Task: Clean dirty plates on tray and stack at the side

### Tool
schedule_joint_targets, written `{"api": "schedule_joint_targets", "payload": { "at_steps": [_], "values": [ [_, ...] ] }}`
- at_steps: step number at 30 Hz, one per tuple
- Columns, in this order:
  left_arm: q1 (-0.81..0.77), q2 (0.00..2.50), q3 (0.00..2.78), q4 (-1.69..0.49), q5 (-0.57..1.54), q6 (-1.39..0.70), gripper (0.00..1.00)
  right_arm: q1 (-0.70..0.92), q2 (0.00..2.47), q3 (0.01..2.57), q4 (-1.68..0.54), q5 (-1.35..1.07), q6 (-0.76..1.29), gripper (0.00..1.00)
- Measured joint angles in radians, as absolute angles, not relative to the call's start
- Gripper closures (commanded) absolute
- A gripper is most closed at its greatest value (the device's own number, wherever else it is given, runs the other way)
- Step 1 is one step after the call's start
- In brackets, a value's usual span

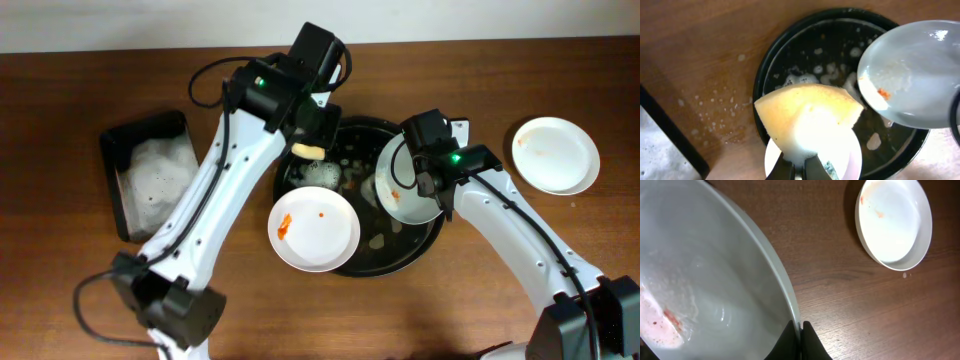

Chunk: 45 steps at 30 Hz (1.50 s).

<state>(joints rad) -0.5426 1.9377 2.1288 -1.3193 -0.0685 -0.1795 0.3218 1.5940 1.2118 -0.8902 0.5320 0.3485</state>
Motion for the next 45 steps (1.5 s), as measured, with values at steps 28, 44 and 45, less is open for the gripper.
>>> {"api": "schedule_joint_targets", "payload": {
  "at_steps": [28, 44, 45],
  "values": [
    [-0.634, 2.022, 1.149, 0.182, 0.436, -0.902, 1.0, 0.361, 1.594, 1.216, -0.917, 0.451, 0.673, 0.96],
    [-0.643, 2.052, 1.169, 0.113, 0.377, -0.77, 1.0, 0.377, 1.594, 1.216, -0.966, 0.576, 0.619, 0.96],
    [-0.642, 2.052, 1.182, 0.112, 0.377, -0.766, 1.0, 0.377, 1.594, 1.216, -0.966, 0.58, 0.619, 0.96]
  ]
}}
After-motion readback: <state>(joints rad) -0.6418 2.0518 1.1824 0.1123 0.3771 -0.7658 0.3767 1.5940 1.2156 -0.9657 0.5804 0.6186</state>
